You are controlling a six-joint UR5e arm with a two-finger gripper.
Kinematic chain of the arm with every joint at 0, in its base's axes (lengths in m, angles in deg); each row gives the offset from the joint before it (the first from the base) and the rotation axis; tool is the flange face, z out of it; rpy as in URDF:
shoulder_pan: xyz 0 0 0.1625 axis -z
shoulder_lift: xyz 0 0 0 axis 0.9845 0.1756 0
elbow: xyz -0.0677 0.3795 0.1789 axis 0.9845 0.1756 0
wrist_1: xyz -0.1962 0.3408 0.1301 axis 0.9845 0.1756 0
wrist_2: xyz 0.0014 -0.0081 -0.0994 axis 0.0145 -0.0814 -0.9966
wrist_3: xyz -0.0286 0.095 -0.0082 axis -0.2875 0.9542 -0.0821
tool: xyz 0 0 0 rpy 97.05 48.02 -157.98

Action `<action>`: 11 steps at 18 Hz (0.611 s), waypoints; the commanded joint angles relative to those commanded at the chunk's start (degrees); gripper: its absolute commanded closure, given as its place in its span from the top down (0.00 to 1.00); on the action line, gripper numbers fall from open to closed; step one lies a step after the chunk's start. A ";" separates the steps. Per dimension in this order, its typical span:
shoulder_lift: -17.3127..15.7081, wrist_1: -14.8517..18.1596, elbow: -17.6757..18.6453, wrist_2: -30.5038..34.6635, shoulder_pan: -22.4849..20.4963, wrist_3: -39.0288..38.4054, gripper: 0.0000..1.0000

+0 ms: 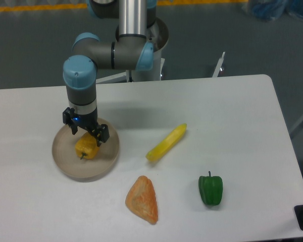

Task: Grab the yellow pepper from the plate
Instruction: 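Lower the gripper onto the yellow pepper and close on it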

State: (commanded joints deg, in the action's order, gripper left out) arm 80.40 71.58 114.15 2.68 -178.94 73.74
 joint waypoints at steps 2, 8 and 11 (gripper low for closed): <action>0.09 0.00 0.09 0.00 0.00 0.00 1.00; 1.14 -0.09 -0.09 0.00 0.00 0.00 1.00; 1.15 -0.09 -0.09 0.96 0.00 0.00 0.92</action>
State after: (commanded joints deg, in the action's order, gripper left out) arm 81.54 71.49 114.06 3.64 -178.94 73.74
